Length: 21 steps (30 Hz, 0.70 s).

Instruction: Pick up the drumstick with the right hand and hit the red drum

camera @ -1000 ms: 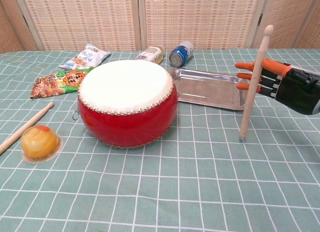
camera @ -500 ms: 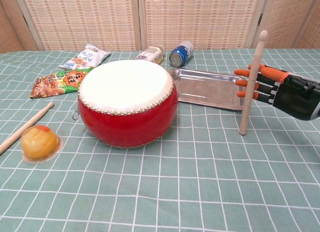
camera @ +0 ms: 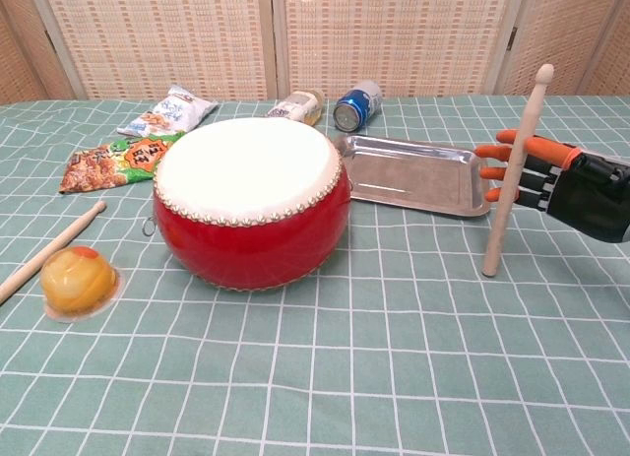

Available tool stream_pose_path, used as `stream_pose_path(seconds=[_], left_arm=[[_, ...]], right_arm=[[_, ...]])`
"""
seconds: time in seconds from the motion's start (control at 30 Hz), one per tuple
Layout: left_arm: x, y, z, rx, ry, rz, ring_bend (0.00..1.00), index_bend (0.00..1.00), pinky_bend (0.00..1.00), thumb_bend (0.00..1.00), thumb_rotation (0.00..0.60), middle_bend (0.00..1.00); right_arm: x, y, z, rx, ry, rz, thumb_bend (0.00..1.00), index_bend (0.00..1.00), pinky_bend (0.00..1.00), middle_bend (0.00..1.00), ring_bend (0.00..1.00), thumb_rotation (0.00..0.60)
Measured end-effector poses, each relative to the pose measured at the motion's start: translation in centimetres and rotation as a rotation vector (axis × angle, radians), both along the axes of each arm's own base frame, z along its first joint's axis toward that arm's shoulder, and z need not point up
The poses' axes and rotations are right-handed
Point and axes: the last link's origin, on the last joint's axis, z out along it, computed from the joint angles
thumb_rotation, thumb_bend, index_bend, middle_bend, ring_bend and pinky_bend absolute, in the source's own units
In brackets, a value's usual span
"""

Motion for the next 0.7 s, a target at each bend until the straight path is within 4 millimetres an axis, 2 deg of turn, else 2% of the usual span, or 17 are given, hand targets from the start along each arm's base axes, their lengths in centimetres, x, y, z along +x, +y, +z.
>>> stream_pose_path(seconds=[0.3,0.7], left_arm=[[-0.2,-0.1,-0.1,-0.001,-0.005,0.006,0.0,0.04,0.0,0.33,0.6,0.05],[-0.4,-0.1,-0.3,-0.004,-0.013,0.007,0.0,0.04,0.0,0.33,0.6,0.05]], right_arm=[[0.2,0.7,-0.4,0.015,0.021,0.046,0.45,0.41,0.46,0.36,0.38,0.546],[-0.2,1.9,-0.5,0.017,0.067,0.09,0.44,0.47,0.52,0.42,0.43,0.547]])
